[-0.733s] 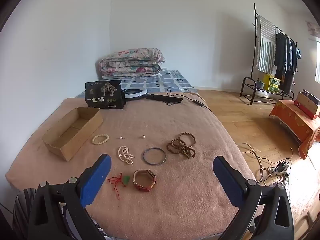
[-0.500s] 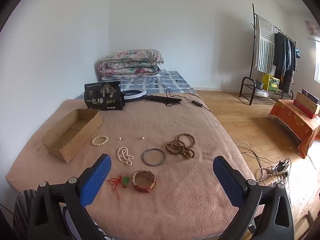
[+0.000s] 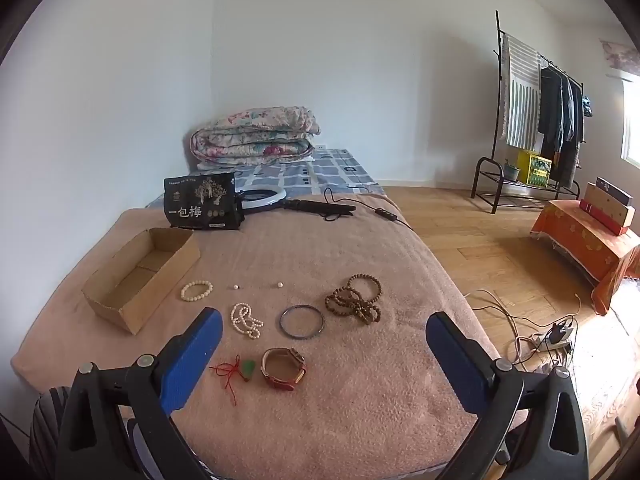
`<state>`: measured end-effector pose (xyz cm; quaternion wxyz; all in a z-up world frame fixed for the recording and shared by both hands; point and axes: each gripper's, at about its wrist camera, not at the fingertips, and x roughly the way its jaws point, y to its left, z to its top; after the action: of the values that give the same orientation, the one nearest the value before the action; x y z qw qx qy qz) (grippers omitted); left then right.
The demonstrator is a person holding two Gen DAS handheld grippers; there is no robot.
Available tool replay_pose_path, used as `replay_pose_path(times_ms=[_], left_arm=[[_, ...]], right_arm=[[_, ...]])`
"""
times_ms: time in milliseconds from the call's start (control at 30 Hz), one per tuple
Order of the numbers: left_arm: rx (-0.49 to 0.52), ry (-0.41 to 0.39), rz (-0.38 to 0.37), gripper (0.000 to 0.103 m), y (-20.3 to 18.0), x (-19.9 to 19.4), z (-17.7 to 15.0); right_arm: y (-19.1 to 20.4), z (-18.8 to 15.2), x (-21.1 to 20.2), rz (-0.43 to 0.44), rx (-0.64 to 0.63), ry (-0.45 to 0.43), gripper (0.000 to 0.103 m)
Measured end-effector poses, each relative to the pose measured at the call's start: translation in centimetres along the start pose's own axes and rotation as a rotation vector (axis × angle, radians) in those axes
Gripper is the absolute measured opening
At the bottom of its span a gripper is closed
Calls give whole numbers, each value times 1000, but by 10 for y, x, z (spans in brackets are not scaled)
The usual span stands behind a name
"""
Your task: Organize jewelry
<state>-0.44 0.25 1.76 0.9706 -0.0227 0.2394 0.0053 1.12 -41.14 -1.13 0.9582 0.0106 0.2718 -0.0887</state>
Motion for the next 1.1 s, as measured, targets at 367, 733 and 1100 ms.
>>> replay_pose_path(times_ms=[367, 733, 1100], left_arm=[[-5, -1, -4, 103, 2, 0, -1], [-7, -2, -5, 103, 2, 0, -1], [-10, -3, -5, 103, 3, -1, 0]], right_arm=[[2, 4, -4, 3, -1, -11, 103], [4, 6, -6, 4, -3, -17, 103], [6, 9, -7, 1, -6, -25, 103]])
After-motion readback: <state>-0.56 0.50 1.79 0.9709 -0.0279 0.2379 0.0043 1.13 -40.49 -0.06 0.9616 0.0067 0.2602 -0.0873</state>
